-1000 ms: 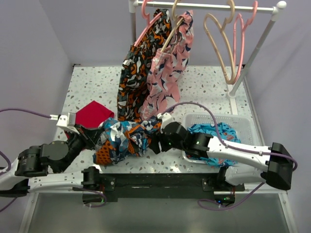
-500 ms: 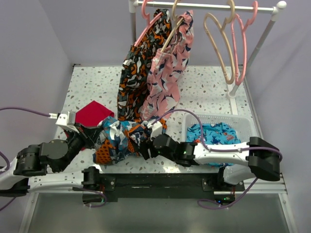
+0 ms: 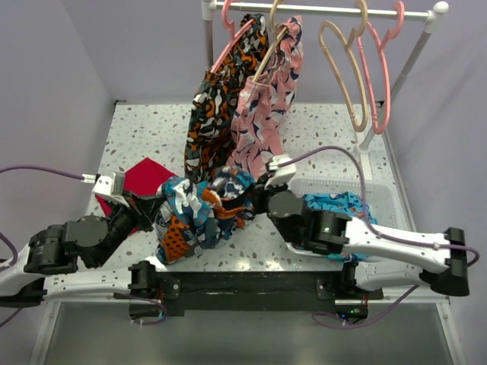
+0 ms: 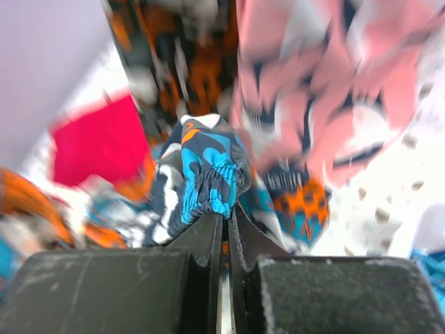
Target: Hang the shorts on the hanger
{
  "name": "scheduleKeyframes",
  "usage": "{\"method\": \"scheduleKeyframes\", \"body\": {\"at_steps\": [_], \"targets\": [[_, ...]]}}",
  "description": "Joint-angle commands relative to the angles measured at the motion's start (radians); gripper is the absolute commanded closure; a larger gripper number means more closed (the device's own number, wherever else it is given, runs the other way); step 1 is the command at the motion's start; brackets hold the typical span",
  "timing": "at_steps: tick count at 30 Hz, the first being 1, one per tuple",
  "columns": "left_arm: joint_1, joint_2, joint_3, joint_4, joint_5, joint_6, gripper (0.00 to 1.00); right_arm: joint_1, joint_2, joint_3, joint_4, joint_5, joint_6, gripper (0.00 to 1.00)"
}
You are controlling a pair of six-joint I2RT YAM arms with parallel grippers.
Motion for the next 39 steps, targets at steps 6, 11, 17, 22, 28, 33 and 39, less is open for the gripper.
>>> {"method": "scheduleKeyframes", "body": {"at_steps": [6, 11, 17, 22, 28, 33, 39], "targets": [[-0.003, 0.102, -0.239, 0.420, 0.072, 0.180, 0.96, 0.000, -0.123, 0.409, -0.348, 0.141, -0.115, 1.00], [-0.002, 0.181, -0.297, 0.431, 0.089, 0.057, 0.90, 0.003, -0.085, 0.479, -0.416, 0.202, -0.135, 1.00], [-0.002, 0.138, -0.377, 0.347, 0.294, -0.260, 0.50, 0.002, -0.042, 0.448, -0.451, 0.233, -0.107, 1.00], [-0.002, 0.066, -0.357, 0.230, 0.426, -0.481, 0.39, 0.002, -0.011, 0.443, -0.445, 0.225, -0.102, 1.00], [-0.002, 0.107, -0.224, 0.084, 0.436, -0.621, 0.40, 0.002, 0.016, 0.434, -0.445, 0.199, -0.090, 1.00], [-0.002, 0.122, -0.141, -0.046, 0.381, -0.800, 0.50, 0.002, 0.036, 0.434, -0.454, 0.174, -0.076, 1.00], [-0.002, 0.173, -0.049, -0.124, 0.189, -0.848, 0.48, 0.004, 0.036, 0.428, -0.442, 0.124, -0.064, 1.00]]}}
